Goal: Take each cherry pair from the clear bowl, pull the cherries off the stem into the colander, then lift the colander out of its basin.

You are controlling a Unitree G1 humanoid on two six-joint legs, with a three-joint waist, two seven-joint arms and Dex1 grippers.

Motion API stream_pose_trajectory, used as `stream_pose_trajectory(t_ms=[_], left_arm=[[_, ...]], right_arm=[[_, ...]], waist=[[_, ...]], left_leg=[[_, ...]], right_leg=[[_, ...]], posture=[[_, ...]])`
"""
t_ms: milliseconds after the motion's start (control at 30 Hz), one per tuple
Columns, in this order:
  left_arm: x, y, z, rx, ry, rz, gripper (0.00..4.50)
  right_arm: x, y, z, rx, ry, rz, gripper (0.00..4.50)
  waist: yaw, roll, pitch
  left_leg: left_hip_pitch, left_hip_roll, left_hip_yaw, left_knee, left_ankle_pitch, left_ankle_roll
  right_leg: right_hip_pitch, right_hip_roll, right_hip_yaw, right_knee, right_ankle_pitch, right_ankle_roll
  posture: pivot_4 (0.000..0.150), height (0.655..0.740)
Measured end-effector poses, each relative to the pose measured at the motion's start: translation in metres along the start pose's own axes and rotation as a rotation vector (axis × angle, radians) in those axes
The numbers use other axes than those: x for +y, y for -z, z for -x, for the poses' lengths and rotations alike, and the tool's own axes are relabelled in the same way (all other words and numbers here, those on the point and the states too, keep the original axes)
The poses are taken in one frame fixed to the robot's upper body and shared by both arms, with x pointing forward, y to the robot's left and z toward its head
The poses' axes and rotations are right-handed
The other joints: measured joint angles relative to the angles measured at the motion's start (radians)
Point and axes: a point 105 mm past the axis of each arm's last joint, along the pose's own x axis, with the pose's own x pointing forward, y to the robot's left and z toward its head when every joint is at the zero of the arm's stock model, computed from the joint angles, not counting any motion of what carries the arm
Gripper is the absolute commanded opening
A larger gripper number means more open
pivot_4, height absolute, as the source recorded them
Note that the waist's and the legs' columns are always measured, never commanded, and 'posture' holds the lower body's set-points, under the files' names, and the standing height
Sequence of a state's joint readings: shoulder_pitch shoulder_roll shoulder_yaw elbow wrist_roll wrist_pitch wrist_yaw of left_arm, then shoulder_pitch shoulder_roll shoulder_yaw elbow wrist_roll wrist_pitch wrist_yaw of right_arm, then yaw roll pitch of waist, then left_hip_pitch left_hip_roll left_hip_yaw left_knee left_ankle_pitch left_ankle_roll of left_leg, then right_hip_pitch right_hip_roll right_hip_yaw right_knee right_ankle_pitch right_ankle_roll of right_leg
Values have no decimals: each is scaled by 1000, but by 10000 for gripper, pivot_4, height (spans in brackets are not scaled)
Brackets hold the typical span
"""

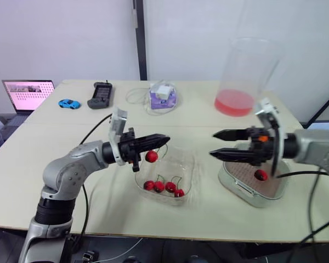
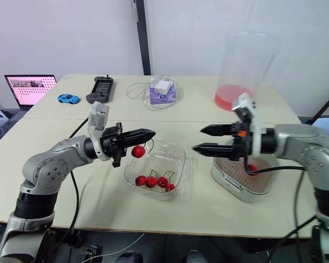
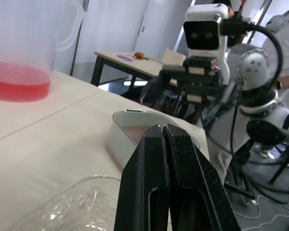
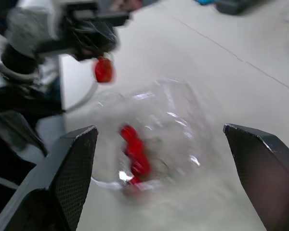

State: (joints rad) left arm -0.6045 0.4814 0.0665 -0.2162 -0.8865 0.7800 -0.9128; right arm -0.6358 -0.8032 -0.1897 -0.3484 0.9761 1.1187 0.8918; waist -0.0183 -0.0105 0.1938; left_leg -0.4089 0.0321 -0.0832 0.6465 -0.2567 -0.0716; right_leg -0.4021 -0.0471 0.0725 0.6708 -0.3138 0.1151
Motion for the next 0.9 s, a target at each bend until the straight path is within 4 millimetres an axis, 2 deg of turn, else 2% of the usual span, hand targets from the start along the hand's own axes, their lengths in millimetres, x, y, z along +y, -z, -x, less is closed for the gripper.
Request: stream_pose_trajectory(t_ms=[133,333,600,800,833,900], left_arm=[[-2,-3,-1,-9,14,2,0],[-3,-4,-2,-8,26,15,0],[-4,-5,-4,-17,27,19,0],[-5,-5,-6,-20,26,24,0],[-6,-5,-6,-18,27,23,0],[-6,-5,-7,-14,25,25,0]], right_arm=[[12,10,-29,-15,-41,-25,44764],[17,14,-53,-68,-60,-82,44764],[27,19,-80,-94,-117,-123,44764],[30,17,-90,-116,-135,-129,44764],[30,16,-91,-119,-136,-130,39057],[30,17,-94,-123,-140,-131,31964]], waist=[[1,0,0],[-4,0,0],[-4,0,0],[-5,0,0],[-4,0,0],[-5,0,0]], left_leg=[[0,0,0,0,0,0],[0,0,-1,0,0,0],[0,0,-1,0,0,0],[0,0,-1,0,0,0],[0,0,-1,0,0,0],[0,0,-1,0,0,0]], right_leg=[[0,0,0,0,0,0],[0,0,-1,1,0,0],[0,0,-1,1,0,0],[0,0,-1,2,0,0],[-1,0,-1,1,0,0],[0,0,-1,1,0,0]], posture=[[1500,7332],[1500,7332],[1500,7332],[1500,7332],[1500,7332],[1500,7332]])
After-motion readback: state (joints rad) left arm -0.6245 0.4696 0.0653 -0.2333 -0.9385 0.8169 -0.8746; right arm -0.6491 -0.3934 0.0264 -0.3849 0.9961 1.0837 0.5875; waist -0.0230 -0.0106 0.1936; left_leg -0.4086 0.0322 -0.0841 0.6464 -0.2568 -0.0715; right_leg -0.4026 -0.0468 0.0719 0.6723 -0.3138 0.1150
